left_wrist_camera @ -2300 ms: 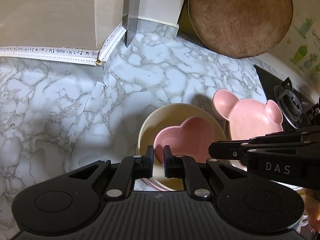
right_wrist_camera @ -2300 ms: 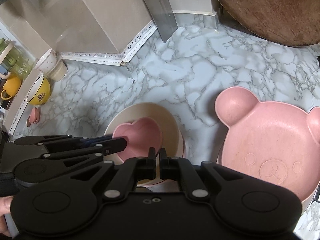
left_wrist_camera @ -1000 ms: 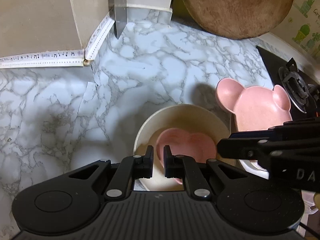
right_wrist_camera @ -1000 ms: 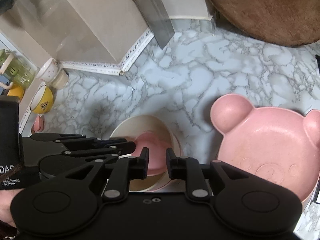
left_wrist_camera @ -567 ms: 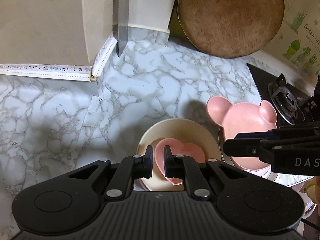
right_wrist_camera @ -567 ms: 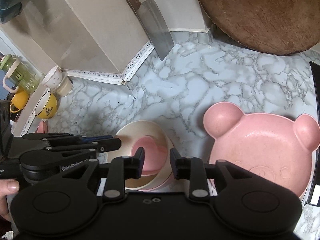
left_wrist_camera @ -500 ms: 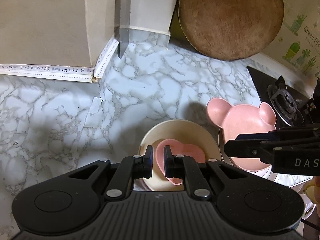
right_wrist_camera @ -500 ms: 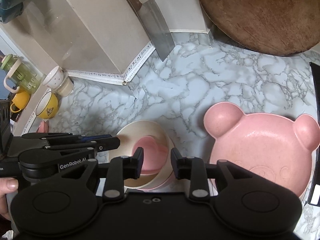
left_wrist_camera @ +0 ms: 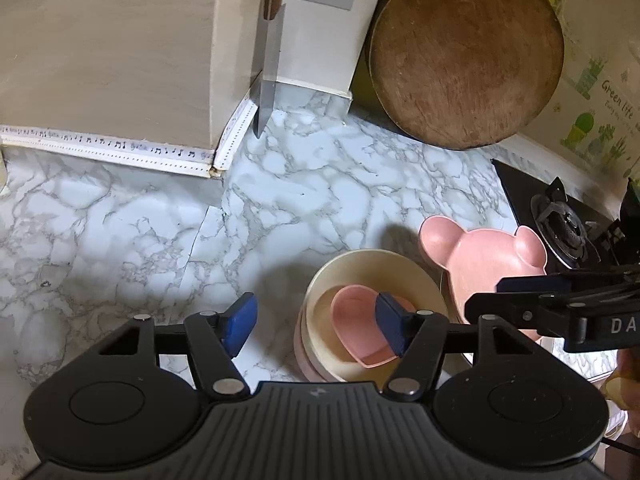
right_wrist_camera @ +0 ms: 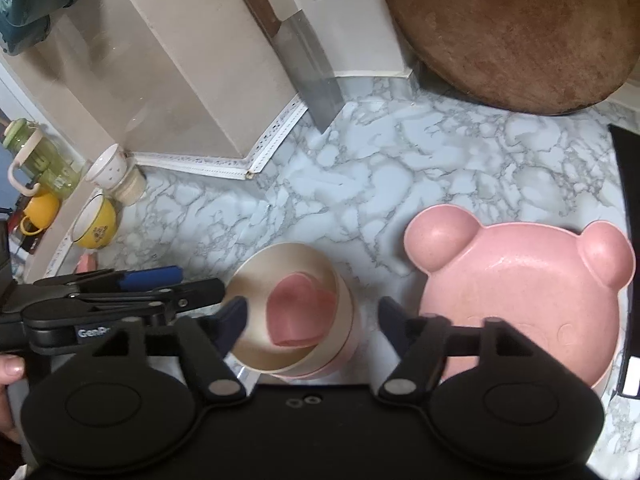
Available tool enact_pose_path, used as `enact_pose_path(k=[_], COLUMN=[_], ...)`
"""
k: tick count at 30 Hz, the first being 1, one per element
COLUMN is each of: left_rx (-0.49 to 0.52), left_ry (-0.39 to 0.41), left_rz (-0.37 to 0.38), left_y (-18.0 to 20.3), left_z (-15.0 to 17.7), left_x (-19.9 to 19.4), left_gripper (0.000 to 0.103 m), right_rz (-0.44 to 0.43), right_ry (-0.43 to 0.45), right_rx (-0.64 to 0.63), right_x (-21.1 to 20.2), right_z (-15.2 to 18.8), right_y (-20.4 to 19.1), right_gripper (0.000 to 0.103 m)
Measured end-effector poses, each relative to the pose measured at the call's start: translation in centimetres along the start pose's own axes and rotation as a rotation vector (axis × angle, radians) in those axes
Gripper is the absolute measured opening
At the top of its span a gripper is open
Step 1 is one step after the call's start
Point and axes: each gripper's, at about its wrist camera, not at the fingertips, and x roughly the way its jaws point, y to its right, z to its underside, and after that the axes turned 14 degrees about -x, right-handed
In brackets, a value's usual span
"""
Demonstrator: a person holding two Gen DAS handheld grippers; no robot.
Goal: Organize plates and bowls
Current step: 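Open both grippers to release the heart-shaped dish, then close both grippers on the cream bowl rim of the nested bowls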
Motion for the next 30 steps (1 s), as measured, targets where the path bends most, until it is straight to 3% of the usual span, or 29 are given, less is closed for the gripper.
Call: enact_pose_path(k=[4, 8, 15, 27, 30], left_rx=[-0.016, -0.032, -0.117, -0.140, -0.150], left_ry=[-0.004, -0.016, -0.070, -0.115, -0.124], left_rz=[0.003, -0.005, -0.033, -0.047, -0.043], left_y=[-0.7, -1.1, -2.3, -2.7, -2.7], left_z=[0.2, 0.5, 0.8, 1.0, 1.0], left_x=[0.2, 0.9, 3.2, 5.7, 6.2], left_gripper=[0.072, 0.072, 0.072, 0.071, 0.071], right_rz=[0.028, 0.052, 0.079, 0.041, 0.035], right_ry=[-0.017, -0.057, -0.105, -0.150, -0.154], right_rx=[0.017, 0.056, 0.116, 0.124, 0.125], right_x=[0.8, 2.4, 4.4, 6.6, 7.0], right_z=[0.3, 0.8, 1.6, 1.9, 1.8], right_y=[0.0, 0.3, 1.0, 0.4, 0.4], right_gripper=[0.091, 0.091, 0.083, 0.072, 0.065])
